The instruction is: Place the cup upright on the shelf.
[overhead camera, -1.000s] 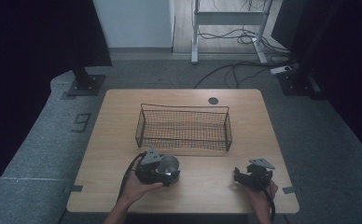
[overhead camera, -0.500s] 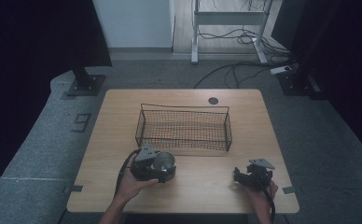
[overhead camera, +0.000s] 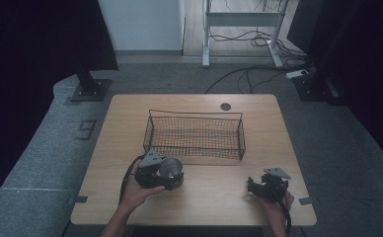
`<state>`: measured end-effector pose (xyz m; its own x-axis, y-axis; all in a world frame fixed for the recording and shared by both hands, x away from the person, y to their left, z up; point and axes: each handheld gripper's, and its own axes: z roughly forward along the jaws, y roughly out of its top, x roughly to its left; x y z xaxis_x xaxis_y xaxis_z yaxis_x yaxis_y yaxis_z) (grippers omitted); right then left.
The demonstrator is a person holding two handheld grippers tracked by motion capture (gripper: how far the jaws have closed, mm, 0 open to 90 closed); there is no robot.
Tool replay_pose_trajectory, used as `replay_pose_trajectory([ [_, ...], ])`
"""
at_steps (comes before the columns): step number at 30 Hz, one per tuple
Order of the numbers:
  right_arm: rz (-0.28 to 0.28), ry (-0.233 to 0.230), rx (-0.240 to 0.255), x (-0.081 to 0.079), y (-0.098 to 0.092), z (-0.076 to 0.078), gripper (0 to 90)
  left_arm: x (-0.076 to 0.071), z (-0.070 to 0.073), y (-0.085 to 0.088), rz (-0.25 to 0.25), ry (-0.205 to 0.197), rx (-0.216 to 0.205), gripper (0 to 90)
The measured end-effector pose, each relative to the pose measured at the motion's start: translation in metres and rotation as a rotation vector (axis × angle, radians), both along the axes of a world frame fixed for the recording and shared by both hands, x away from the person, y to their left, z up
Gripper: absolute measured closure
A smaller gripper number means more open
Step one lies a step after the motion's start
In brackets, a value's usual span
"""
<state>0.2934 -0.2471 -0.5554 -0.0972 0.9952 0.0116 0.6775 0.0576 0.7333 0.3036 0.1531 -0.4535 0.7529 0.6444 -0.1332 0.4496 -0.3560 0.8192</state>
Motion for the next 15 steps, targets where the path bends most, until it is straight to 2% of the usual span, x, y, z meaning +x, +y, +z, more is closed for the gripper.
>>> replay_pose_trajectory([
  [8, 0.000, 0.000, 0.000, 0.0000, 0.0000, 0.0000, 9.8, 0.0028, 0.0078, 0.0040, 0.007, -0.014, 0.000, 14.6],
  [15, 0.000, 0.000, 0.000, 0.0000, 0.0000, 0.0000, 9.8, 0.0062, 0.0096, 0.0073, 0.011, -0.005, -0.011, 14.6],
])
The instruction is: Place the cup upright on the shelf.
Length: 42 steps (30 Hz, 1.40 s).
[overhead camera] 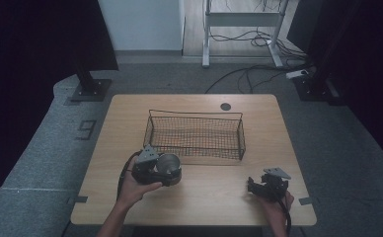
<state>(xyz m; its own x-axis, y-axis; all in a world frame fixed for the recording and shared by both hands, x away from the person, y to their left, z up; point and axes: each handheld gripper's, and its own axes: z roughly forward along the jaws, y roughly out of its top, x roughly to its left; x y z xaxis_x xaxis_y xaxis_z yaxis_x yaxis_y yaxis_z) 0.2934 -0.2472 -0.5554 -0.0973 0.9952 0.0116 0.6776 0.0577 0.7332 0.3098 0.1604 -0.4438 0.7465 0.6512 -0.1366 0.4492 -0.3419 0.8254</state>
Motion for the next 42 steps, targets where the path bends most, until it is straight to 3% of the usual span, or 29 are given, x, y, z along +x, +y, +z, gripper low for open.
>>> replay_pose_trajectory([
  [42, -0.004, -0.002, 0.001, 0.000, 0.000, 0.000, 10.5, 0.017, 0.024, 0.006, 0.013, -0.018, 0.004, 14.6],
])
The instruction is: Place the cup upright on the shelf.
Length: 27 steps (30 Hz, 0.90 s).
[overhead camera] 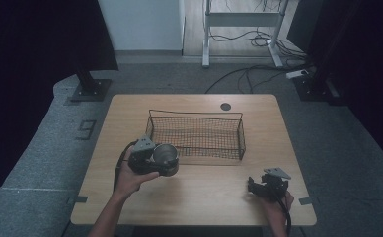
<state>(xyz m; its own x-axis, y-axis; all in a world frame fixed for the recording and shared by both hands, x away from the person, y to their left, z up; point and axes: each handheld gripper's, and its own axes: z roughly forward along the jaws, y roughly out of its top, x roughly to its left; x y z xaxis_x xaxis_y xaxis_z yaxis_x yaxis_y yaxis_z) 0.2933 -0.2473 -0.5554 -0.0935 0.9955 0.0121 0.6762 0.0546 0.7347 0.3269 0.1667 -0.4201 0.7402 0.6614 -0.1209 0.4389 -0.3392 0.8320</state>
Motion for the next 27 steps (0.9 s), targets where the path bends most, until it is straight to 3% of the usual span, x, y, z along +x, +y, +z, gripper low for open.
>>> replay_pose_trajectory([
  [27, -0.003, -0.001, 0.001, 0.000, 0.000, 0.000, 10.8, 0.016, 0.011, 0.001, 0.009, 0.007, -0.014, 14.6],
])
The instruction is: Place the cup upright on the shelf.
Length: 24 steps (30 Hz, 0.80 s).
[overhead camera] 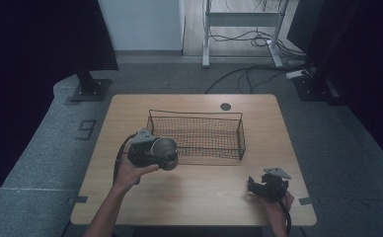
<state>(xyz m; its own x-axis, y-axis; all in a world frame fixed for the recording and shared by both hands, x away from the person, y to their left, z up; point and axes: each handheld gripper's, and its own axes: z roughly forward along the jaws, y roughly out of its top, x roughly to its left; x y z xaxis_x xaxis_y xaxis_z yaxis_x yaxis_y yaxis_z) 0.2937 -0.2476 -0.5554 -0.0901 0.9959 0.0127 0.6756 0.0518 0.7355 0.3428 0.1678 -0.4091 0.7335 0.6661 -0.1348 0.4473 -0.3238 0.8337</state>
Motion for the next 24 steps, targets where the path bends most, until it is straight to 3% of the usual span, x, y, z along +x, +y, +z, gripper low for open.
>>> replay_pose_trajectory([
  [24, 0.001, 0.000, -0.001, 0.000, 0.000, 0.000, 10.9, 0.014, 0.010, -0.008, -0.004, -0.026, 0.005, 14.6],
])
